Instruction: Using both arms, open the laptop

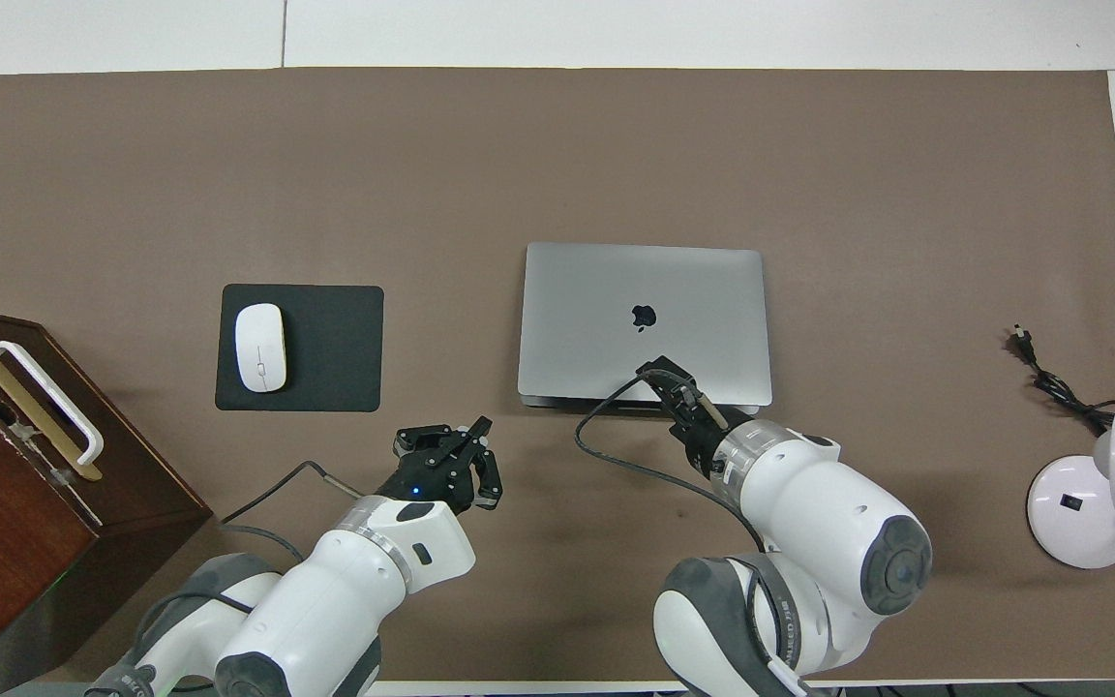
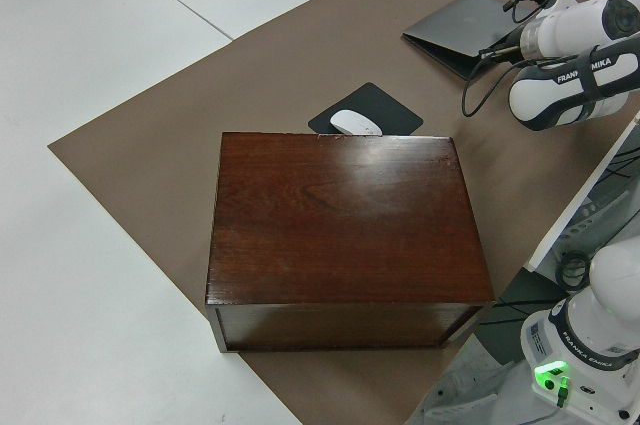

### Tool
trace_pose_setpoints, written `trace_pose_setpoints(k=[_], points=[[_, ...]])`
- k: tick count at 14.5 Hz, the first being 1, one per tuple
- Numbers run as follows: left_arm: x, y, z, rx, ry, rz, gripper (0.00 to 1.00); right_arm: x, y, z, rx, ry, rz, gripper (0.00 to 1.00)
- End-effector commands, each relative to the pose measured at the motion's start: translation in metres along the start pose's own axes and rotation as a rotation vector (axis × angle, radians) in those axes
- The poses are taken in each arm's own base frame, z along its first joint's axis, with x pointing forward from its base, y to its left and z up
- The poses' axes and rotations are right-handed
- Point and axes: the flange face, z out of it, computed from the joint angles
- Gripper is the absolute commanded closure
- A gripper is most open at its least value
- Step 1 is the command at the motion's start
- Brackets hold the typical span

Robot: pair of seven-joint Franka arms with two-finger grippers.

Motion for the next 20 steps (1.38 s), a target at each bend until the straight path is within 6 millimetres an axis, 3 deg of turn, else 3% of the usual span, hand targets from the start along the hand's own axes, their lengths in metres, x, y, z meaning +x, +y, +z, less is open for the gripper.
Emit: trace_pose_setpoints(k=[1, 7, 10, 13, 17, 20], points=[[-0.013, 0.011, 0.0, -0.017, 0.01, 0.028, 1.0, 0.002, 0.005, -0.002, 0.004, 0.004, 0.021, 0.0], [-0.026, 0.021, 0.012, -0.027, 0.029, 0.053, 1.0, 0.025, 0.009, -0.002, -0.002, 0.028, -0.006, 0.0], [-0.037, 0.02, 0.028, -0.019, -0.003, 0.059, 1.0, 0.03, 0.01, 0.002, -0.011, 0.034, -0.006, 0.0], [-0.028, 0.016, 0.032, -0.012, 0.009, 0.05, 1.0, 0.03, 0.01, 0.002, -0.01, 0.034, -0.016, 0.0], [-0.018, 0.014, 0.069, 0.003, -0.01, 0.069, 1.0, 0.031, 0.01, 0.001, -0.01, 0.036, -0.015, 0.0], [-0.013, 0.015, 0.077, 0.004, -0.007, 0.07, 1.0, 0.035, 0.01, 0.003, -0.012, 0.04, -0.01, 0.0]])
